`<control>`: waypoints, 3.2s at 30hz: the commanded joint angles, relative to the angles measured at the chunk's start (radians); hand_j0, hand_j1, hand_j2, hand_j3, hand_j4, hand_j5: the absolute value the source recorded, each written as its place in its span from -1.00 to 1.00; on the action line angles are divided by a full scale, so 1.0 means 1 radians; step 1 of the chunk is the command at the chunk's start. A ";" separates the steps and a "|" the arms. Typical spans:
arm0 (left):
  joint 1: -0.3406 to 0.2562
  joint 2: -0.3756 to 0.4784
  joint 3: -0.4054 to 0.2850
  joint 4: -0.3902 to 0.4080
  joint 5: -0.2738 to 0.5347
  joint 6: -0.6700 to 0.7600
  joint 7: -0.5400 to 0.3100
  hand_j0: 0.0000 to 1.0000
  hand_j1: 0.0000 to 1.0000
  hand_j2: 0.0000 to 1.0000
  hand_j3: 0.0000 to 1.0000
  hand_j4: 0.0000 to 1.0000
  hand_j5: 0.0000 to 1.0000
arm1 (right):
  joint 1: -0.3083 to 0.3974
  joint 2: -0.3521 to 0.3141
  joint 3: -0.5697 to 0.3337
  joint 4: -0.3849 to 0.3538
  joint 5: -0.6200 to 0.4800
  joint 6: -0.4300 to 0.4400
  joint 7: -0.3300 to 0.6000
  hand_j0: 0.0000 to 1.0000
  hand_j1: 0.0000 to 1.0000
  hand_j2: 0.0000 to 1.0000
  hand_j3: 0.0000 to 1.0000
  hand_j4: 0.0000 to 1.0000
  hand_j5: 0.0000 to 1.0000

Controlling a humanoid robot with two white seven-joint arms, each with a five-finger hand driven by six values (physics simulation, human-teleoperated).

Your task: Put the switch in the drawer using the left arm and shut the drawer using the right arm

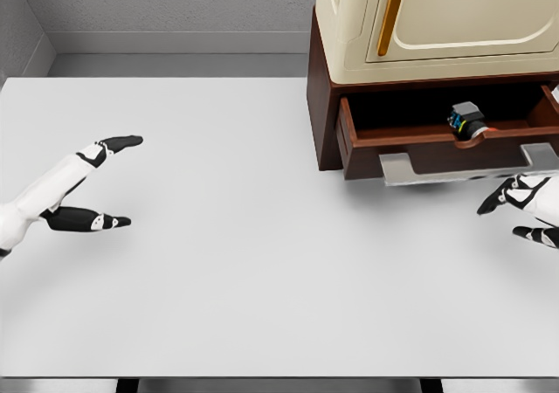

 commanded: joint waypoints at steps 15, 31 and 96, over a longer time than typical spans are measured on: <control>0.006 -0.013 0.000 -0.025 0.008 0.003 0.000 1.00 1.00 1.00 1.00 1.00 1.00 | -0.034 0.003 0.001 0.023 -0.105 0.009 -0.048 0.32 0.32 0.32 0.32 0.32 0.32; 0.006 -0.013 0.001 -0.023 0.008 0.003 0.000 1.00 1.00 1.00 1.00 1.00 1.00 | -0.029 0.059 0.005 0.010 -0.090 0.009 -0.042 0.38 0.38 0.38 0.38 0.38 0.38; 0.008 -0.013 0.001 -0.031 0.008 0.003 0.000 1.00 1.00 1.00 1.00 1.00 1.00 | -0.506 0.349 0.376 0.140 -0.091 0.009 0.093 0.39 0.39 0.39 0.39 0.39 0.39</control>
